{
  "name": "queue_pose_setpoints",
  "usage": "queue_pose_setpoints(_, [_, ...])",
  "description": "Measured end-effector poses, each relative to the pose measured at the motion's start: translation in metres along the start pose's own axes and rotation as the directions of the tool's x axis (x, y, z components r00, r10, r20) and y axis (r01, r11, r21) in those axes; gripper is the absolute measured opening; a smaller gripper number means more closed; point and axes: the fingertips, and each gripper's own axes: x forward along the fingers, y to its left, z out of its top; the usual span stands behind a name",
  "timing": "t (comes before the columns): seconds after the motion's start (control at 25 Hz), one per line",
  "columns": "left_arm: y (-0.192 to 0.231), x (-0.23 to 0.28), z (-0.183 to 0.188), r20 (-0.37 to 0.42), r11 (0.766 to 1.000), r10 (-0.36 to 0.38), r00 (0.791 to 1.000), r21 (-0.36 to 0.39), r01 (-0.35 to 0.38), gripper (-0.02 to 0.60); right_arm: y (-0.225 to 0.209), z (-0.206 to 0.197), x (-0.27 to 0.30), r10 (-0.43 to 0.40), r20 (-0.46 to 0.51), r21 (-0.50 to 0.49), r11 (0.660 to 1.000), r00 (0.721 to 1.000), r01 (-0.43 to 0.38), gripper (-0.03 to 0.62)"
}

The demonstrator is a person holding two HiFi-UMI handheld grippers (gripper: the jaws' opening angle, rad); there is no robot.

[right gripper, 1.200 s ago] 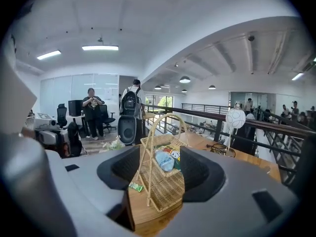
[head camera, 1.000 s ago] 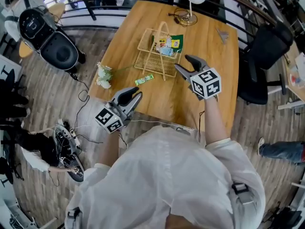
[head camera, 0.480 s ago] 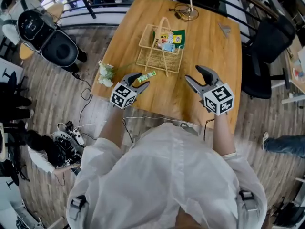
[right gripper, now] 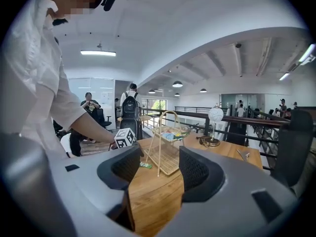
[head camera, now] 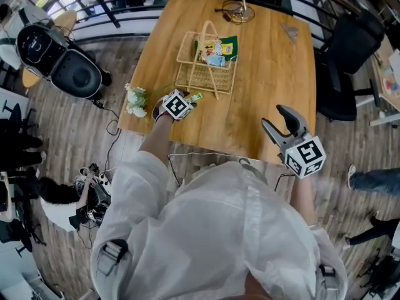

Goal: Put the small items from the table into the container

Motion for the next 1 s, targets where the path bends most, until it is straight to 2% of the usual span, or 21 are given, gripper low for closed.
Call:
queue_pose_setpoints(0.24, [0.008,0.036,-0.007,-0.164,0.997,-0.017,0.986,0.069,0.028,0.216,-0.003,-0.014,-0.028,-0.054,-0.022,0.022,0.998,0.998,0.054,0.249])
queue_pose_setpoints(0.56, [-0.002,0.060,-0.036,-0.362,0.991,-0.102,0.927,0.039,0.125,0.201,-0.016,-0.019,-0.042,-0.104,-0.039,0.032,0.994,0.994,0.106,0.249])
queue_pose_setpoints(0.8, [-0.009,0.061,-0.039,-0.353,0.982,-0.180,0.918,-0.009,0.189,0.187,-0.020,-0.010,-0.038,-0.099,-0.038,0.025,0.995,0.994,0.100,0.249])
queue_pose_setpoints(0.92, [-0.004,0.059,-0.044,-0.352,0.985,-0.163,0.922,-0.009,0.171,0.183,-0.019,-0.007,-0.033,-0.090,-0.034,0.022,0.996,0.995,0.091,0.249])
queue_pose_setpoints(0.96, [-0.003,0.058,-0.044,-0.353,0.986,-0.156,0.923,-0.005,0.165,0.168,-0.019,-0.005,-0.032,-0.088,-0.031,0.021,0.996,0.996,0.088,0.249])
queue_pose_setpoints(1.0, [-0.003,0.056,-0.043,-0.354,0.987,-0.151,0.923,0.001,0.162,0.127,-0.019,-0.004,-0.030,-0.086,-0.030,0.018,0.996,0.996,0.086,0.249])
